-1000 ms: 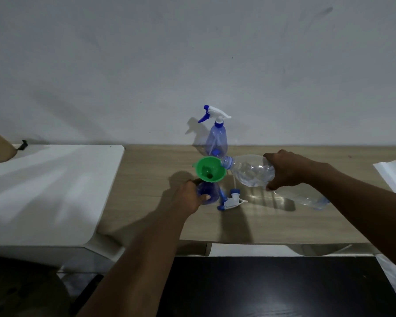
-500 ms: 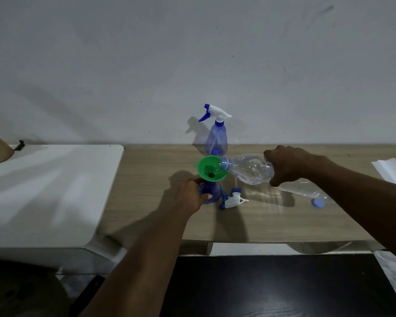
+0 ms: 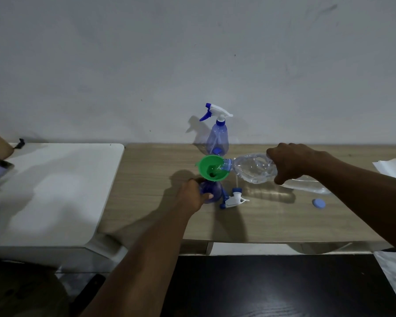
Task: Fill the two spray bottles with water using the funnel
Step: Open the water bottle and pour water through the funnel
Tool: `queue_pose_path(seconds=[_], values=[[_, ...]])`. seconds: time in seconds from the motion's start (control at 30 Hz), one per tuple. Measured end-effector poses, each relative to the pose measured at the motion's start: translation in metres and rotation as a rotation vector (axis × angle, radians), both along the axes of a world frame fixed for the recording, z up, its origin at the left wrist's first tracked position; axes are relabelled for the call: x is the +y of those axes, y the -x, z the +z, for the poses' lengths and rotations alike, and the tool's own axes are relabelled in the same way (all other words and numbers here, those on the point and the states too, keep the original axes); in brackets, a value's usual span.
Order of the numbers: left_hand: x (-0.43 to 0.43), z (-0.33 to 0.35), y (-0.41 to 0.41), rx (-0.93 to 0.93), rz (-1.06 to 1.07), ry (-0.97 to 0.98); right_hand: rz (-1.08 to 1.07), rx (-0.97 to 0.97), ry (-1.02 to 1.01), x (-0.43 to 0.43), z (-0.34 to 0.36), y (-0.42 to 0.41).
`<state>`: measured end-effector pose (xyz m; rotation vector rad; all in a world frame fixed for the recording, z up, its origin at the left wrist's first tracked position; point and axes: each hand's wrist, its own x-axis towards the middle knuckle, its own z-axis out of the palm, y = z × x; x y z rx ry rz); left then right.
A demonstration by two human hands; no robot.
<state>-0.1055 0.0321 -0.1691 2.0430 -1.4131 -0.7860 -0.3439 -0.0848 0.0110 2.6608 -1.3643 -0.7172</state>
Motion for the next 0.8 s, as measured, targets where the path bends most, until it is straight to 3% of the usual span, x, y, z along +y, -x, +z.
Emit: queue_pose_path(seconds=[0.57,0.8], values=[[-0.002,-0.003,-0.001,0.028,-0.014,-0.041,0.012,-0.038,-0.018,-0.004,-0.009,0.004],[-0.004,-0.008,-0.002,0.028,0.007,-0.023,-0.093,-0.252,-0.078,-0.008,-0.031,0.015]])
